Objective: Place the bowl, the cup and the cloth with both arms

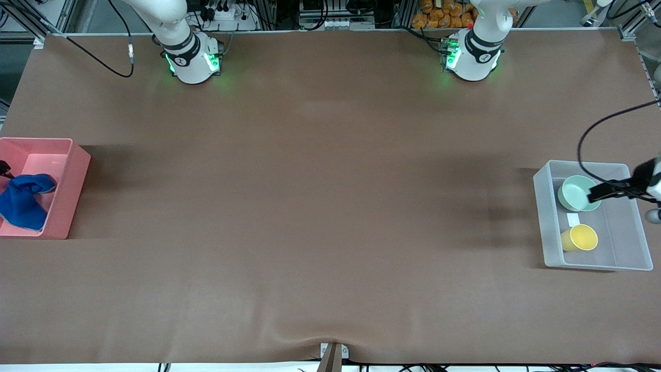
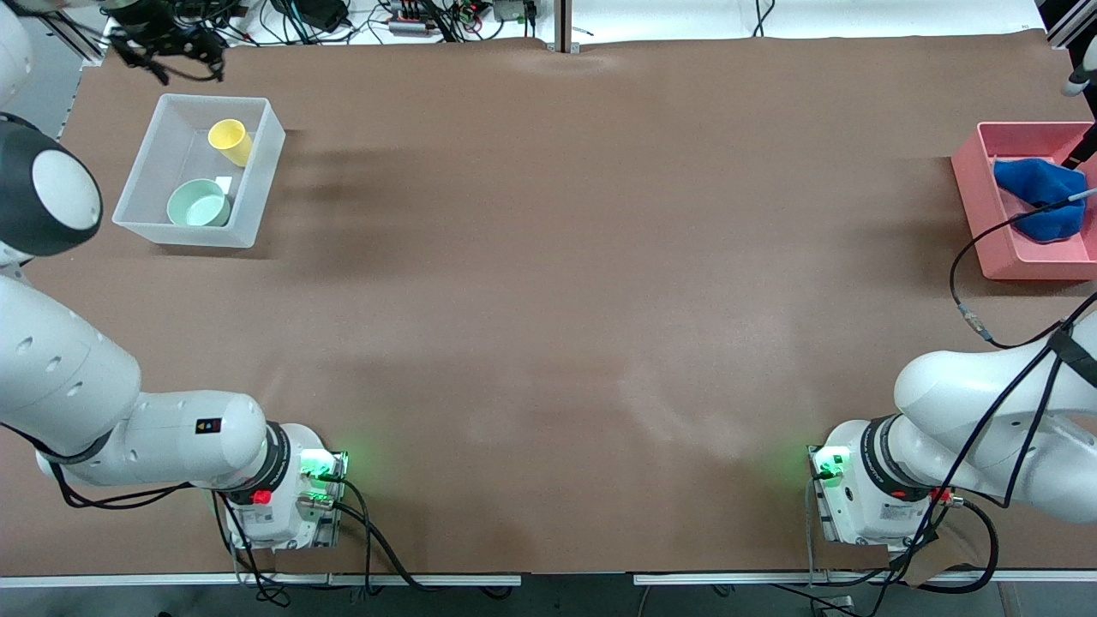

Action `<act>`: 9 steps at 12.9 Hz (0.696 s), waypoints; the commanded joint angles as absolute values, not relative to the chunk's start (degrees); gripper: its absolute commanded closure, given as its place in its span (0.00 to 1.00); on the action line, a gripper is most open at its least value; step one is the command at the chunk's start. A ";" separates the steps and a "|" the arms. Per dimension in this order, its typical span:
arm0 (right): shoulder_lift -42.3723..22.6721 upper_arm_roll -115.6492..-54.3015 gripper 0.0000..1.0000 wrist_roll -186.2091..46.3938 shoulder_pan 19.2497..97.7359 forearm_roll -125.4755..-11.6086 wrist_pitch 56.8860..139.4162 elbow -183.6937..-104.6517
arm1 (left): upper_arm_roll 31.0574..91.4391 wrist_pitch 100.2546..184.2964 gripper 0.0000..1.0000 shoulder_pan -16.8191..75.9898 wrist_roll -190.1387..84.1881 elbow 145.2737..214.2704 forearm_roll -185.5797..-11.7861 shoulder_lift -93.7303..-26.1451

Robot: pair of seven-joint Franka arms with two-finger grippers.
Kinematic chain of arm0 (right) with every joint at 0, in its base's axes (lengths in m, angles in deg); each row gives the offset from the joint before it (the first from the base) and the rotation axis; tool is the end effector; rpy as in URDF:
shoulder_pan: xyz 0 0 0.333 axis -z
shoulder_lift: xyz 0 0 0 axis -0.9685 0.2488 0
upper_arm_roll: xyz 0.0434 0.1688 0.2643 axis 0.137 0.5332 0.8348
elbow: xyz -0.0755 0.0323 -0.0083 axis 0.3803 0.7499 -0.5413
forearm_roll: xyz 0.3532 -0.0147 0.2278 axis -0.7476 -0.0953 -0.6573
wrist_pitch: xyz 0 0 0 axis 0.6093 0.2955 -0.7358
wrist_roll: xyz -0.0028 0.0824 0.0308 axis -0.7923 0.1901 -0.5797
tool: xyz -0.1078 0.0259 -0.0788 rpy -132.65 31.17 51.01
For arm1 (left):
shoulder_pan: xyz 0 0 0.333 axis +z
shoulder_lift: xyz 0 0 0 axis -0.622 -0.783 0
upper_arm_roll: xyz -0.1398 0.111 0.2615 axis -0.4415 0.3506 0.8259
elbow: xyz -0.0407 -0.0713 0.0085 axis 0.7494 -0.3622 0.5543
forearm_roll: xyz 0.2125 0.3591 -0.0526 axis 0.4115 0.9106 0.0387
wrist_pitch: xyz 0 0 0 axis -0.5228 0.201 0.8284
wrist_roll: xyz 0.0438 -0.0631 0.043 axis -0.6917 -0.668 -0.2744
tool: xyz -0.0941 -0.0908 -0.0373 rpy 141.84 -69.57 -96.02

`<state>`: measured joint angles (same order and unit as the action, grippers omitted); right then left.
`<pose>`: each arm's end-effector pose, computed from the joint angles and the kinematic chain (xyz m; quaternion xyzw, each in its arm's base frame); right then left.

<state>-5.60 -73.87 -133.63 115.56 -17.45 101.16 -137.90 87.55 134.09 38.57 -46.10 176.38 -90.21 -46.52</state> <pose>0.5660 -0.4172 0.3014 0.9339 0.3471 -0.0754 0.0410 0.6479 0.0868 0.4393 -0.9977 -0.0674 -0.0035 0.0108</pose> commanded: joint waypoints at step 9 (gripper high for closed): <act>-22.31 -72.85 0.00 -89.03 94.00 -25.10 73.16 -139.46 | 80.20 121.62 0.00 38.11 -49.95 177.00 -92.15 -30.28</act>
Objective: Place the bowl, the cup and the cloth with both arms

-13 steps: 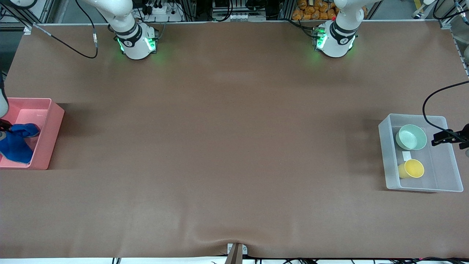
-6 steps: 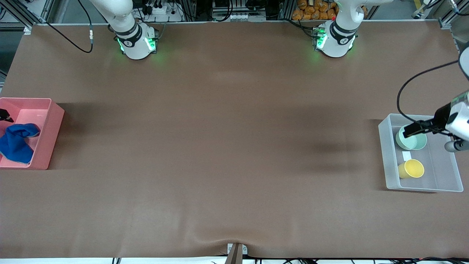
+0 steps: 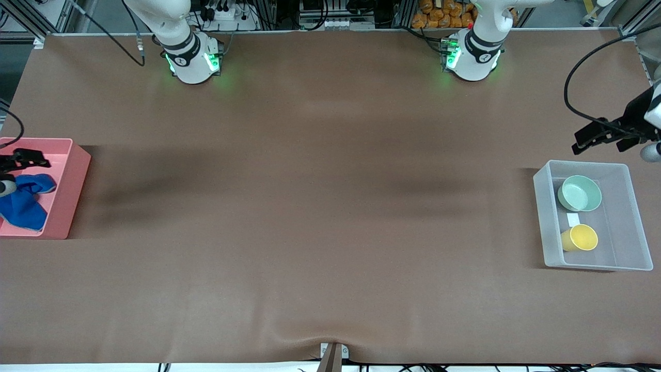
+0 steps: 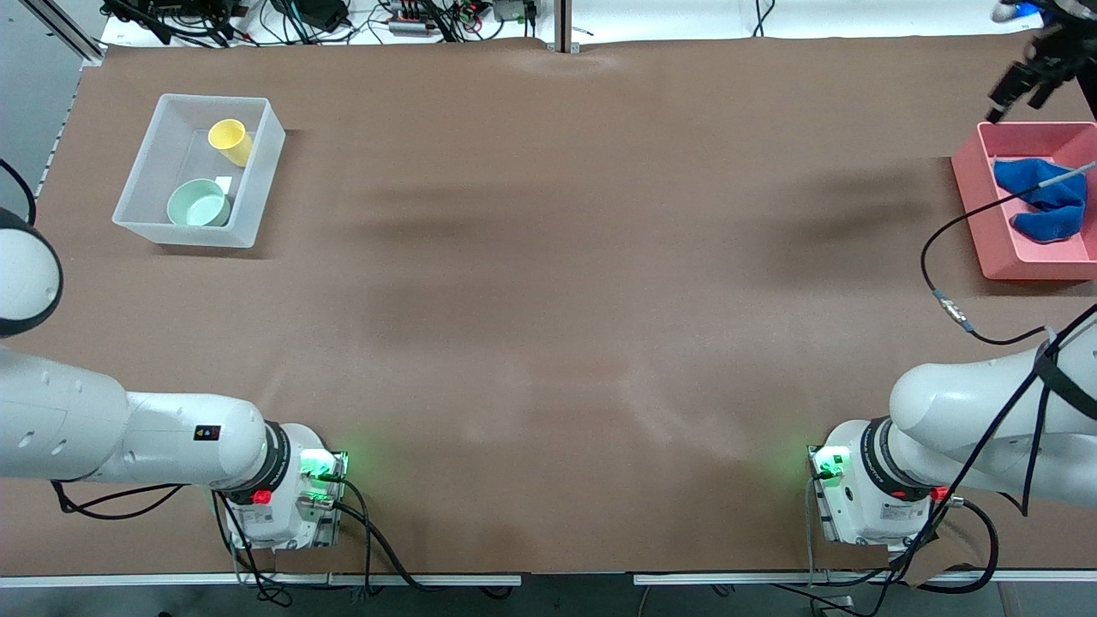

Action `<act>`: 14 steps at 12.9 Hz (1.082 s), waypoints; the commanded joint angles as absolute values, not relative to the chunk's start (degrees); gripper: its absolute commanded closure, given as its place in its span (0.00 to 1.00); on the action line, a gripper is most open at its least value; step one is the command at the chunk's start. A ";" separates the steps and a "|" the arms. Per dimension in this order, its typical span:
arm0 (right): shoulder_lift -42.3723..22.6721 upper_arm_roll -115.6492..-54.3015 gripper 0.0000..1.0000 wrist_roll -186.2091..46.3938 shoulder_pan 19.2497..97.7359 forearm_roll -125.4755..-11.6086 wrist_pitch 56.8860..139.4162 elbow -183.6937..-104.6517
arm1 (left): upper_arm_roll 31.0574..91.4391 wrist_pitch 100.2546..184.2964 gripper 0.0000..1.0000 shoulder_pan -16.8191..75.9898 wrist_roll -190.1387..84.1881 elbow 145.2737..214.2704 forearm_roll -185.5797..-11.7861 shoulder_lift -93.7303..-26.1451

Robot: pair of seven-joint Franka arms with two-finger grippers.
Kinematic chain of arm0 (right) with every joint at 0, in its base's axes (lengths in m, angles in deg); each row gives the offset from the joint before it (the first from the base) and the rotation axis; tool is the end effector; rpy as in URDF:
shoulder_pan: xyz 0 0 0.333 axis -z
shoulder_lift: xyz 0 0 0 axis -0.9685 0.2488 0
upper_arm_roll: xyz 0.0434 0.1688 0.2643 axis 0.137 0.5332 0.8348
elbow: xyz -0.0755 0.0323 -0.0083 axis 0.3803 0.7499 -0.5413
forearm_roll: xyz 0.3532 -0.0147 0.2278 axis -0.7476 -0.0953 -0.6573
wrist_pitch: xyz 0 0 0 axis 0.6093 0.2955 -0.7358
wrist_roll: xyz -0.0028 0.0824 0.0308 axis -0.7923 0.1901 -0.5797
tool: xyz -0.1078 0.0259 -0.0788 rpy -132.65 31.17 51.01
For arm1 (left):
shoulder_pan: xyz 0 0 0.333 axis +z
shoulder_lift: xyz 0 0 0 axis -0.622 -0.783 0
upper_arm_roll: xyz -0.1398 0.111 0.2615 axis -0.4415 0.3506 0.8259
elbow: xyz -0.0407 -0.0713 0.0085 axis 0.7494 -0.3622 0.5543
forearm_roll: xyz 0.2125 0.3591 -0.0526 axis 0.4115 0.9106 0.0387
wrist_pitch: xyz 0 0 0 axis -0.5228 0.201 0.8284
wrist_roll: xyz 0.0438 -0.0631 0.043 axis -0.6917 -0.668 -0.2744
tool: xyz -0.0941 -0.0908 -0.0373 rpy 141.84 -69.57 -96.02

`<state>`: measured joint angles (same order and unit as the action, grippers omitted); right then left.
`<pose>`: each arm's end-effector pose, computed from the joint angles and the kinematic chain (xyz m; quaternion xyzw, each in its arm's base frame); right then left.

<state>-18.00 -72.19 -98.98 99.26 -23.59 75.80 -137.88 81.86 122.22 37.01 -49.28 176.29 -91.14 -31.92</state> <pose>0.5994 -0.2006 0.4161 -0.9765 -0.1654 0.1377 0.0077 0.5815 0.0065 0.5779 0.9990 0.0332 0.0276 0.0139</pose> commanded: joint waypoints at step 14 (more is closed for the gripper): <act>-37.80 -81.28 0.00 -68.13 80.95 -33.01 66.20 -137.96 | 80.19 118.80 0.00 37.58 -50.04 174.01 -91.89 -31.68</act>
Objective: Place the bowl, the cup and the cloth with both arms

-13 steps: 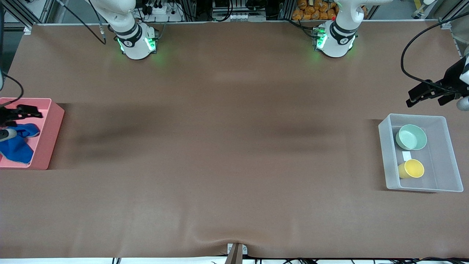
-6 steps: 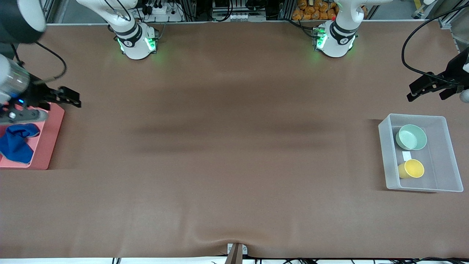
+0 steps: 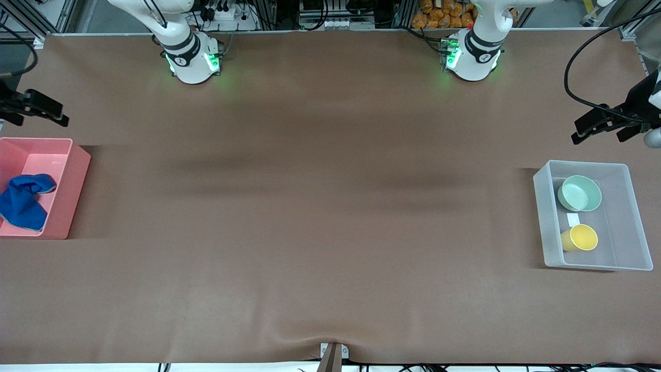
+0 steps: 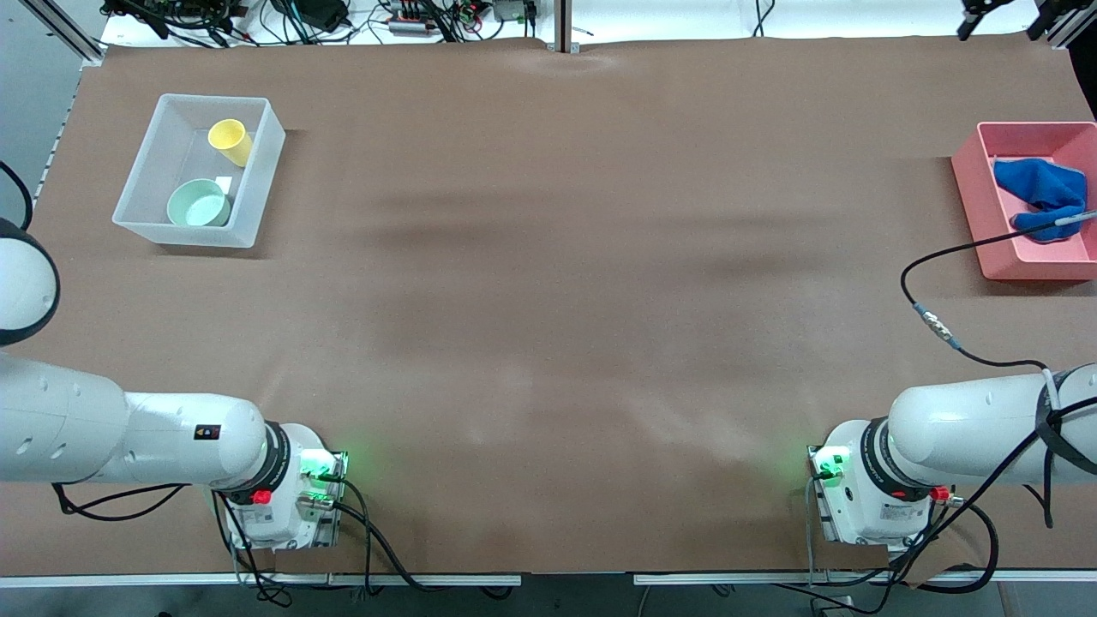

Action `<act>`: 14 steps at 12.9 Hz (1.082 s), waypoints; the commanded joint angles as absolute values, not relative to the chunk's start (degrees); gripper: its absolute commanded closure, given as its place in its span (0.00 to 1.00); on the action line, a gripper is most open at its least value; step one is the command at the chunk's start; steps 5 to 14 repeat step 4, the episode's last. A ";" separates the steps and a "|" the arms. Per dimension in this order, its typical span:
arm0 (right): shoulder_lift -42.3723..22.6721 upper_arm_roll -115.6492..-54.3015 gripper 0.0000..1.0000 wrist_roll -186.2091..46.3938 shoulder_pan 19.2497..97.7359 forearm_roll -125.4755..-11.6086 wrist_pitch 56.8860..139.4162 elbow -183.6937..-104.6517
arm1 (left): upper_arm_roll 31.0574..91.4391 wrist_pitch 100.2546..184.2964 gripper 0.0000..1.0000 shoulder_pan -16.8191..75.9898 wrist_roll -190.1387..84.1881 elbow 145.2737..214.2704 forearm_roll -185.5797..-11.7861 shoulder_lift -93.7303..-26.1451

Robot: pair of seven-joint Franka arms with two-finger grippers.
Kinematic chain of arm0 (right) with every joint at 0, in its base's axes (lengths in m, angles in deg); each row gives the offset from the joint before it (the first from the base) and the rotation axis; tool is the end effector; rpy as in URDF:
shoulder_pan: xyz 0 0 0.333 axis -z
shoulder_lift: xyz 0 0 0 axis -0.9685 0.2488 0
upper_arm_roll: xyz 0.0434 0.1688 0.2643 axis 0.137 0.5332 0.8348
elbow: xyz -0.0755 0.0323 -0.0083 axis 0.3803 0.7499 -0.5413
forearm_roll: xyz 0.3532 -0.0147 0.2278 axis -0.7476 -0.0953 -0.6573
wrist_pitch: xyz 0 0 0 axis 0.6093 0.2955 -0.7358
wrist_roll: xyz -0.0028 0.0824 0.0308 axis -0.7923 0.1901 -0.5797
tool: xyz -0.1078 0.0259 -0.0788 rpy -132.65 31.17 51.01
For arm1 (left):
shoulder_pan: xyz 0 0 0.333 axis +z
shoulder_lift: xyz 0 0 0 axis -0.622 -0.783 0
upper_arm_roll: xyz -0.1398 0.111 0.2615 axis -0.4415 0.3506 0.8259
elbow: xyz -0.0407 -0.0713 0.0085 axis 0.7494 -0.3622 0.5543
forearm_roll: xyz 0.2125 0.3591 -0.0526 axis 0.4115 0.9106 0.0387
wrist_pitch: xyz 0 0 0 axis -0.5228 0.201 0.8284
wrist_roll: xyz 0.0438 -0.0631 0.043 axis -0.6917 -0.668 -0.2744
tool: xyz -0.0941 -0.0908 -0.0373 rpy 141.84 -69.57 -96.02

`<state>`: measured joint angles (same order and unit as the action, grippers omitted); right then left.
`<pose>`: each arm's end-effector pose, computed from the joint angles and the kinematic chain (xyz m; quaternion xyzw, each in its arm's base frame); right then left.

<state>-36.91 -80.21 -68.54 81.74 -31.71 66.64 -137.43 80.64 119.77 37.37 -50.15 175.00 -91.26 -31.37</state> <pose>0.5459 -0.0652 0.6044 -0.9988 0.0275 0.0404 0.0050 0.5750 -0.0027 0.5909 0.9991 0.0329 0.0221 0.0149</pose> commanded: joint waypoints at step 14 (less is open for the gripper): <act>-37.88 -81.11 0.00 -63.82 81.04 -33.01 65.94 -137.88 | 80.19 118.80 0.00 37.67 -50.13 174.01 -91.80 -32.29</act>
